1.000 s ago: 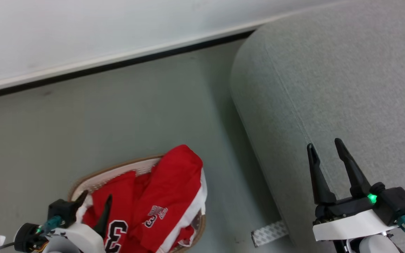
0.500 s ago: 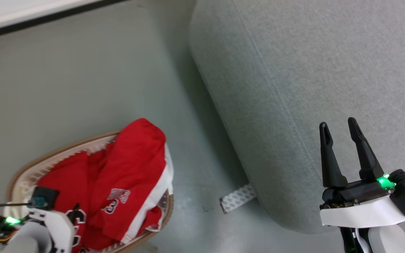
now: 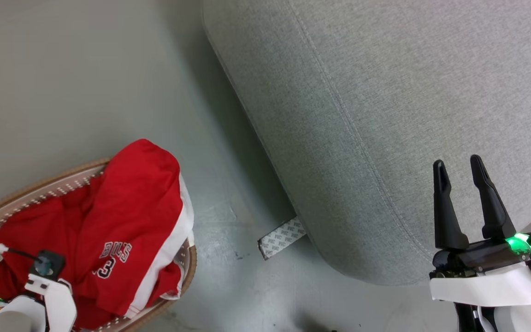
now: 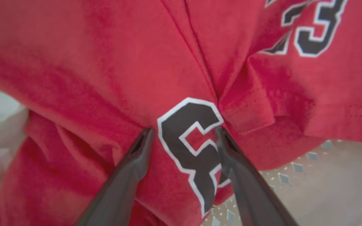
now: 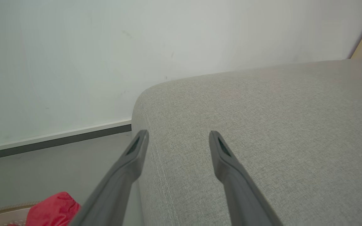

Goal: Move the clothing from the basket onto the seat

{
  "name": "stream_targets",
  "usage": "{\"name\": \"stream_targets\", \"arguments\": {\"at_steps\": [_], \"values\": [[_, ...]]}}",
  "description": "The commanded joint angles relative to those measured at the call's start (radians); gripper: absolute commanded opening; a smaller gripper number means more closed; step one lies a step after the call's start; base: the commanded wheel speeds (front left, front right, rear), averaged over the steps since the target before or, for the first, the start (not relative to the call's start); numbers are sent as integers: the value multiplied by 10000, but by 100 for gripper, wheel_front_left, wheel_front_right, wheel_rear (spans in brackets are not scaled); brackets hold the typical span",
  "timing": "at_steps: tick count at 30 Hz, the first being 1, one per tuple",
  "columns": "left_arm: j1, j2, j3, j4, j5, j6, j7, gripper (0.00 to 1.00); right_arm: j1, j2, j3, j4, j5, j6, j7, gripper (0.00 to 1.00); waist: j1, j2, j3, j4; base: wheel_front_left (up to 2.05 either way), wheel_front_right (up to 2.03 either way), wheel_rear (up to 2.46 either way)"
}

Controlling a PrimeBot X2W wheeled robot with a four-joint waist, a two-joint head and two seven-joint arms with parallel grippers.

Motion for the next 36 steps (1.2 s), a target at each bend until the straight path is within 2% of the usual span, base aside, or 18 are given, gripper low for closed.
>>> {"name": "stream_targets", "arguments": {"at_steps": [1, 10, 11, 12, 13, 19, 24, 29, 36], "values": [[-145, 85, -156, 82, 55, 18, 96, 100, 105, -15, -41, -109, 50, -21, 6, 100, -1, 0, 145, 18, 13, 13, 13], [-263, 448, -935, 100, -378, 18, 4, 100, 204, -18, 220, -487, 68, -21, 4, 100, -1, 0, 658, 141, 10, 10, 10], [-262, 453, -1036, 67, -427, 17, -29, 89, 190, -18, 239, -495, 71, -21, 4, 100, -1, 0, 674, 143, 0, 0, 0], [-261, 461, -1133, 23, -518, 17, -112, 21, 169, -18, 264, -485, 75, -21, 4, 100, -1, 0, 678, 141, 0, 0, 0], [-254, 486, -1217, -7, -605, 17, -167, 0, 137, -18, 285, -460, 77, -21, 4, 100, -1, 0, 667, 137, 0, 0, 0], [-140, 478, -1558, -44, -1134, 17, -530, 0, -98, -17, 462, -297, 66, -21, 4, 100, -1, 0, 325, 51, 0, 0, 0], [11, 234, -1636, 42, -1565, 17, -890, 0, -266, -20, 591, -30, 0, -21, 4, 100, -1, 0, -377, 22, 0, 0, 0], [79, -485, -1835, 10, -1840, 17, -1257, 0, -213, -18, 321, 281, -326, -21, 4, 100, -1, 0, -1456, 675, 0, 0, 0], [102, -1521, -2028, -157, -2524, 17, -1869, 0, -233, -29, 65, 823, -992, -21, 4, 100, -1, 0, -3020, 2040, 0, 0, 0]]}}
